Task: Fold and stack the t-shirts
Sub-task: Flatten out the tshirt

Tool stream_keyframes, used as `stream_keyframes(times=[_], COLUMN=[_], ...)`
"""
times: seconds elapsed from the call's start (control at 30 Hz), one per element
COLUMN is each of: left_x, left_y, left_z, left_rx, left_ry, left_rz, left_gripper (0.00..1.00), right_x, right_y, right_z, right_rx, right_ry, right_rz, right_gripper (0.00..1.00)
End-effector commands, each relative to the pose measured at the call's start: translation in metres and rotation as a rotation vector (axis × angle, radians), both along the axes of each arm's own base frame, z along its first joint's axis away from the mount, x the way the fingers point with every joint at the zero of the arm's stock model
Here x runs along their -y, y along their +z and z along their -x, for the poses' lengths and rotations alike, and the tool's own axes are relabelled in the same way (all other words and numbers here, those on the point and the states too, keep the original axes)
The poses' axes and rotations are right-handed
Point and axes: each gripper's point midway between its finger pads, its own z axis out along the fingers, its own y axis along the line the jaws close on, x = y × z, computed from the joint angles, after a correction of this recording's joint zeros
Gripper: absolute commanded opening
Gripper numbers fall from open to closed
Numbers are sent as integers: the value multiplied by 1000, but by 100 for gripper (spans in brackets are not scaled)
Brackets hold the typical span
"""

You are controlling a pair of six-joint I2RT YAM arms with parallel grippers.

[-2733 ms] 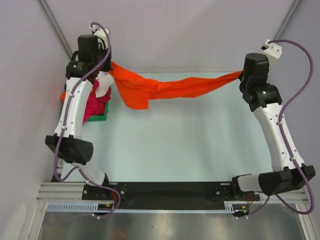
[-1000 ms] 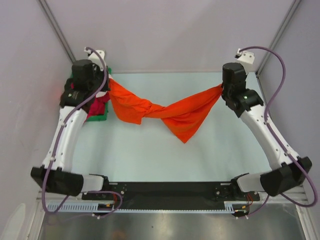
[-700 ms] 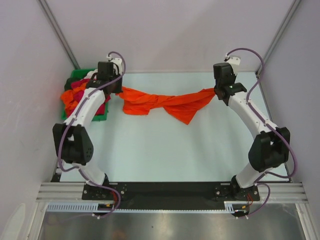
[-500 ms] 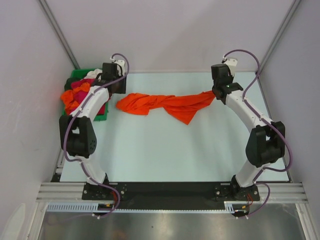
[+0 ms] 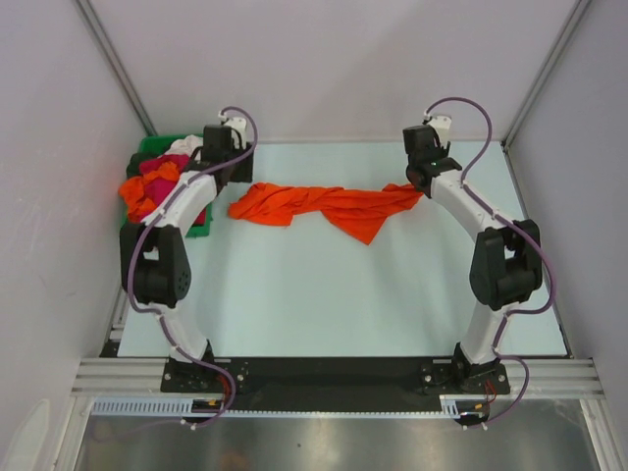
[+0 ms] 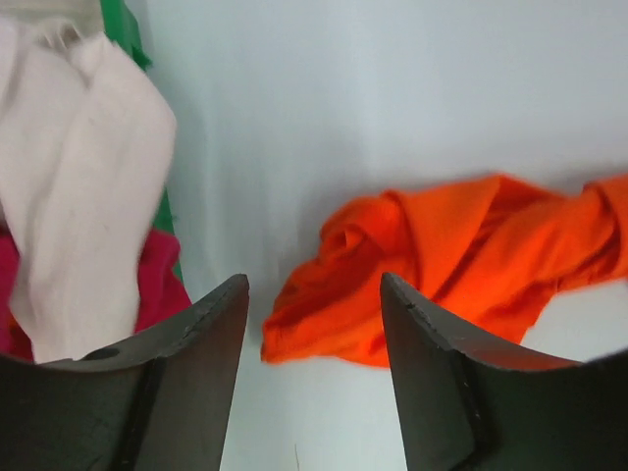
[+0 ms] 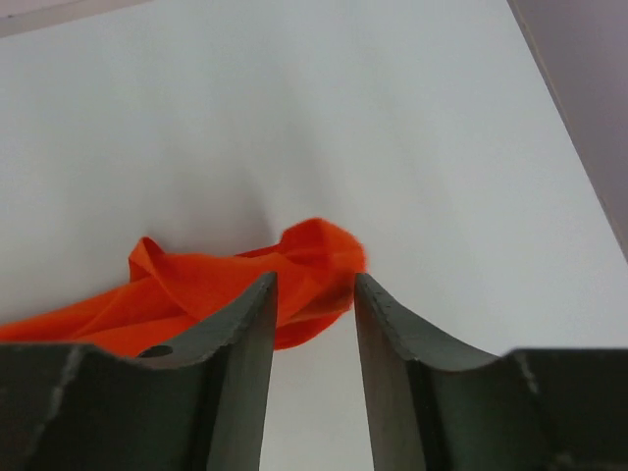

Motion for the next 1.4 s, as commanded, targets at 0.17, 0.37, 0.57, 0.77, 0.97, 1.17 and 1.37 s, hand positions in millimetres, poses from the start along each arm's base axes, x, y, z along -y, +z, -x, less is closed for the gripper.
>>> stream_keyframes(times=[0.17,0.37,0.57,0.77,0.97,1.17,1.37], left_x=[9,17,22,22,21,26,27], left_y=[-55,-83,-101,-116,-115,-105,-120], left_z=[99,115,105,88,62,43,41], left_rx=[-143,-211,-244,-272,-238,-217,-260], left_ry=[-117,-132,-131,-103,-70,-54,-49], left_rz=[21,42,46,42,36,63,60], left_gripper=[51,44,42,41,41,41,40], right_x=[-37,-58,-71,-76,-82,-83,-81], right_y=[39,35,37,37,35,28,22], right_z=[8,17,23,26,29,33,34], right_rx=[93,83,84,80,71,54,46], right_ry=[45,77,96,105,118,120,117], right_rz=[-2,8,11,16,21,25,32], right_gripper=[48,46,45,44,43,42,42])
